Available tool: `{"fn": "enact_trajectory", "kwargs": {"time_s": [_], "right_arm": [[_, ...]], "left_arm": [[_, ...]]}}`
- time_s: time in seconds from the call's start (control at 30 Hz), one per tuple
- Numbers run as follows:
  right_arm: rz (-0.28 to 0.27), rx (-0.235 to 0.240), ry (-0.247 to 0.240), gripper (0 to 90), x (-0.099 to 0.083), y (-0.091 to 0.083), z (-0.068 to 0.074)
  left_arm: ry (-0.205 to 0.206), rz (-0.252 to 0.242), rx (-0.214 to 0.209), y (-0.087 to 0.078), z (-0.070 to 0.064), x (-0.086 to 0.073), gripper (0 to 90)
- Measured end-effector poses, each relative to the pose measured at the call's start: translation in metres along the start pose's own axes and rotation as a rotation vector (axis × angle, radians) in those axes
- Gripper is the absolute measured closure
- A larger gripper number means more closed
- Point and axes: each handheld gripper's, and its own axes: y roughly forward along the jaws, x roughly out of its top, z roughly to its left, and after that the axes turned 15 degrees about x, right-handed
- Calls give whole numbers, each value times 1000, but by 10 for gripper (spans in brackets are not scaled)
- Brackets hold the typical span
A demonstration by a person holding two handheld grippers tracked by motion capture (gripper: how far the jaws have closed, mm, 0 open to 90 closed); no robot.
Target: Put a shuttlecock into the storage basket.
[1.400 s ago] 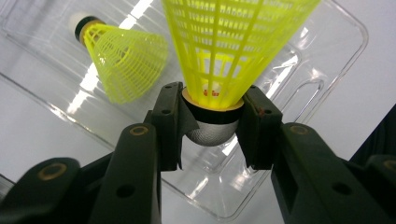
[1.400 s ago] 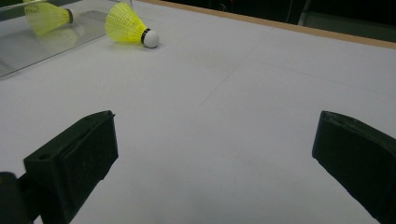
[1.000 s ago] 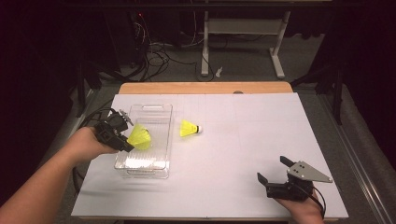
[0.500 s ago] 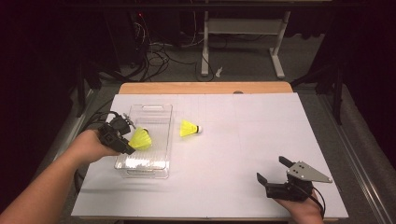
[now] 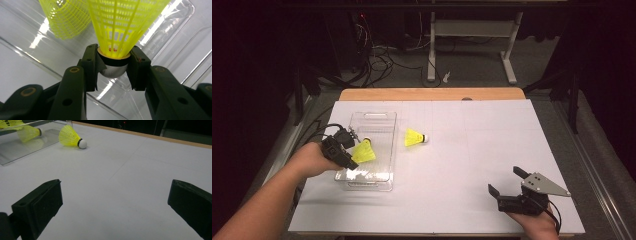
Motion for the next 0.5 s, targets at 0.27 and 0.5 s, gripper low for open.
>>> {"fn": "enact_trajectory", "kwargs": {"time_s": [0.27,0.5], "right_arm": [[2,2,2,1,0,0,-1],[3,11,3,1,0,0,-1]], "left_arm": [[-9,25,-27,9,0,0,643],[-7,31,-35,14,-1,2,643]]}}
